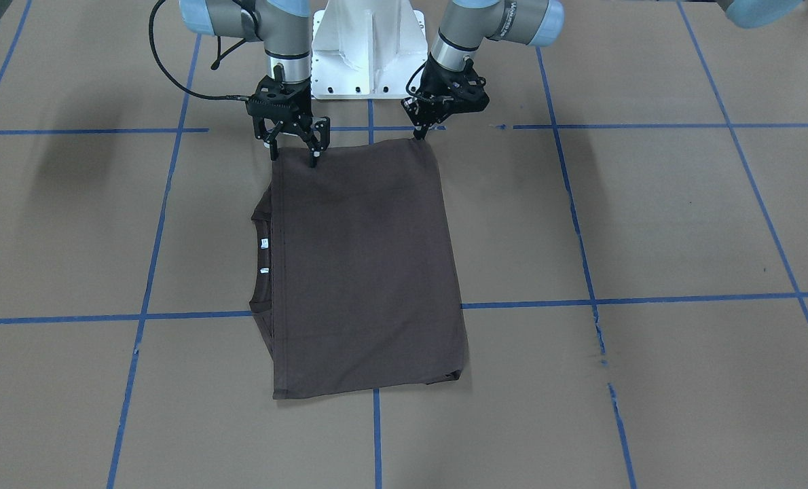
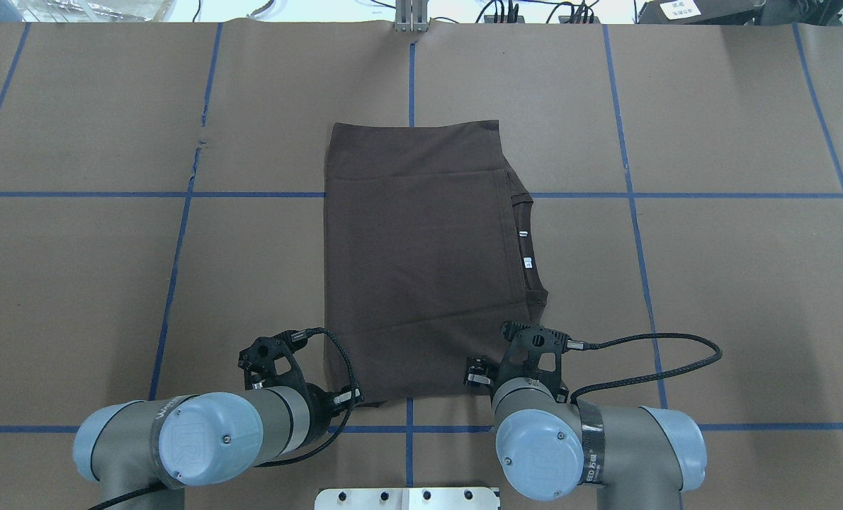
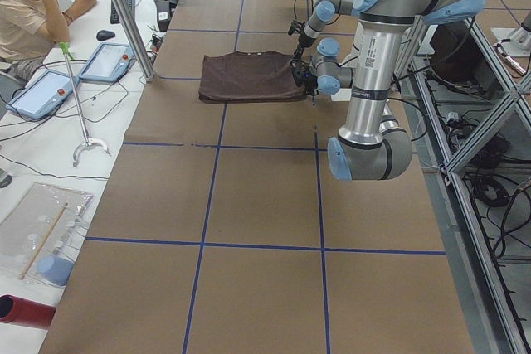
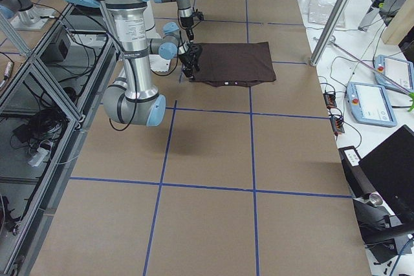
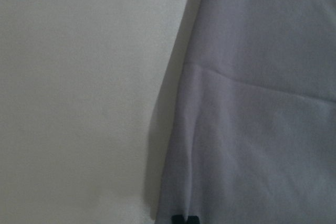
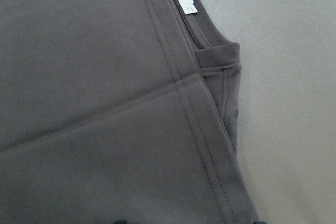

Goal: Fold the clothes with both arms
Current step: 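Pinch the near edge of the shirt with both grippers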

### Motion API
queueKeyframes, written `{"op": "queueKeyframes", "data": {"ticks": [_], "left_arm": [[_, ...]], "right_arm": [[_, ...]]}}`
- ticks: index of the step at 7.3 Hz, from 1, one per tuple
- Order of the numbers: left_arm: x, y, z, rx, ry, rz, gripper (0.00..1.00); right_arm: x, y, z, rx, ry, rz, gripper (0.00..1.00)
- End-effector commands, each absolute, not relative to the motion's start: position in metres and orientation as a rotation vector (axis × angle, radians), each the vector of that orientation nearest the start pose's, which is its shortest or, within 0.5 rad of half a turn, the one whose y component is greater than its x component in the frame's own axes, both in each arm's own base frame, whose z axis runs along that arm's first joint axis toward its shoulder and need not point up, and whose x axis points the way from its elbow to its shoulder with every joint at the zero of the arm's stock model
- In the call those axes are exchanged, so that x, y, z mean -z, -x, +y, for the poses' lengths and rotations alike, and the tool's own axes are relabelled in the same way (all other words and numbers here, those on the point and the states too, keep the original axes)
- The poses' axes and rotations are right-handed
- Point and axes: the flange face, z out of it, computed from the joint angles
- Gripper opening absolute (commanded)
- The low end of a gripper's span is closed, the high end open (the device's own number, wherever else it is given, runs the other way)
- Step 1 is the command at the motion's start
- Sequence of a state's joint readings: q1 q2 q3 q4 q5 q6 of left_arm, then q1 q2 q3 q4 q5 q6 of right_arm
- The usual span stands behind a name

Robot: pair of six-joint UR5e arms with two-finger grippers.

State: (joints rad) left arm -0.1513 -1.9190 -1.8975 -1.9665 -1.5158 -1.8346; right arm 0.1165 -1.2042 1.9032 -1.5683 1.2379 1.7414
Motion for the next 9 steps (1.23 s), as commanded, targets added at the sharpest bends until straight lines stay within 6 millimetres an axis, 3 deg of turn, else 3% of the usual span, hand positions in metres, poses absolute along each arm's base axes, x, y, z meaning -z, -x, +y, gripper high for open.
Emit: {"op": "queueKeyframes", "data": {"ticks": [1,2,3,9], "left_arm": [[-0.2776,-0.5593,-0.2251,0.403,0.011,1.080,0.00],[-0.2776,-0.5589,-0.2259,0.403,0.009,1.080,0.00],[-0.2776,-0.5593,-0.2251,0.402,0.010,1.080,0.00],[-0.2762,-0.5588,-0.2258,0.402,0.011,1.081,0.00]], "right_arm": [[-0.3140,0.5673,-0.2343,-0.406,-0.297,-0.713,0.70],[-0.3126,0.5676,-0.2344,-0.451,-0.280,-0.725,0.32],[-0.3099,0.5682,-0.2344,-0.462,-0.276,-0.732,0.00],[-0.3053,0.5634,-0.2419,-0.511,-0.265,-0.748,0.00]]}}
